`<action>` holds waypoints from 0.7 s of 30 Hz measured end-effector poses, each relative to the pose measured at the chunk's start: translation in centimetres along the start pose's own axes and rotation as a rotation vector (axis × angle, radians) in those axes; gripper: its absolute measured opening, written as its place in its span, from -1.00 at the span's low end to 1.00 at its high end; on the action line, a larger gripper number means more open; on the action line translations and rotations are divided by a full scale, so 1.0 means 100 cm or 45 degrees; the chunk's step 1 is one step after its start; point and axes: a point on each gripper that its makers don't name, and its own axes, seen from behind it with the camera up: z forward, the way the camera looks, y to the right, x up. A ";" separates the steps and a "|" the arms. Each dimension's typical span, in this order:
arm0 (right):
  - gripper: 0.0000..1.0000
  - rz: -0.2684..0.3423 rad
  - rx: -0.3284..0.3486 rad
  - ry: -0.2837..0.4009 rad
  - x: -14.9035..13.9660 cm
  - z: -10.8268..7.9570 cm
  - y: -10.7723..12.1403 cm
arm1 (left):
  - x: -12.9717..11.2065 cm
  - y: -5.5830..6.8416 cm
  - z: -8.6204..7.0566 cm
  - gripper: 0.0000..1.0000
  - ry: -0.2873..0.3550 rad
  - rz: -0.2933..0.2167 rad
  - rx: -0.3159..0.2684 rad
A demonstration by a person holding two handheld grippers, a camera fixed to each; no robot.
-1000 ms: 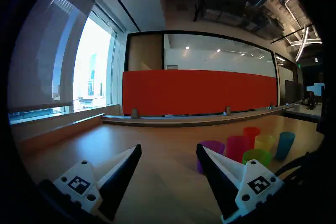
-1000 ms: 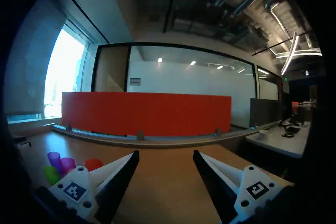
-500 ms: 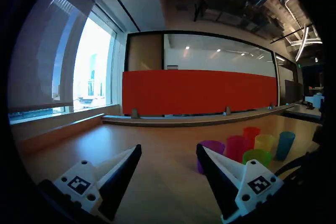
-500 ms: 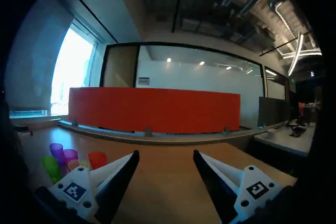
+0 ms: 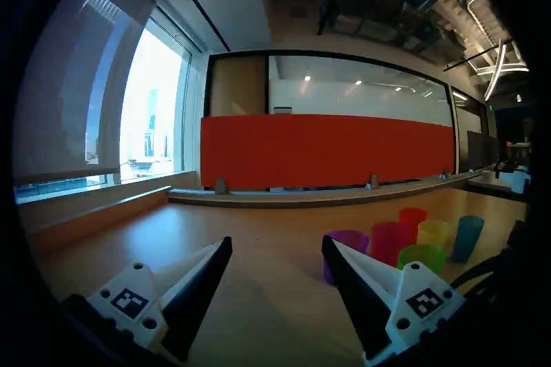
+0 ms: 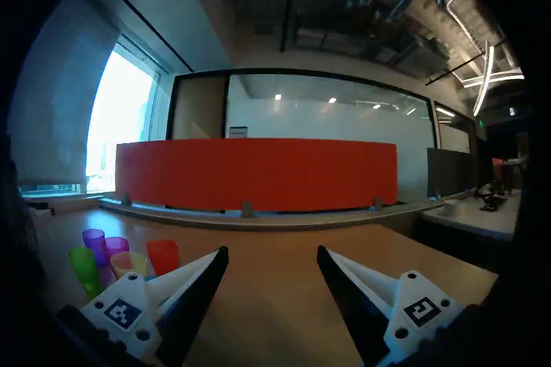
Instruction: Pour water
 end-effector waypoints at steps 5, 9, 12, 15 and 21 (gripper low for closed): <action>0.98 -0.007 0.020 0.017 0.001 0.001 -0.008 | 0.000 0.000 0.000 0.94 0.000 0.000 0.000; 0.99 0.005 0.027 0.020 -0.001 0.002 -0.010 | 0.000 0.000 0.000 0.94 0.000 0.000 0.000; 0.99 -0.007 0.022 0.010 -0.005 0.003 -0.008 | 0.000 0.000 0.000 0.93 0.000 -0.001 0.000; 0.99 -0.005 0.014 0.001 -0.009 0.003 -0.006 | 0.000 0.000 0.001 0.94 0.000 0.000 0.000; 0.98 0.007 0.014 -0.012 -0.015 0.005 -0.004 | 0.000 0.000 0.001 0.93 0.000 0.000 0.000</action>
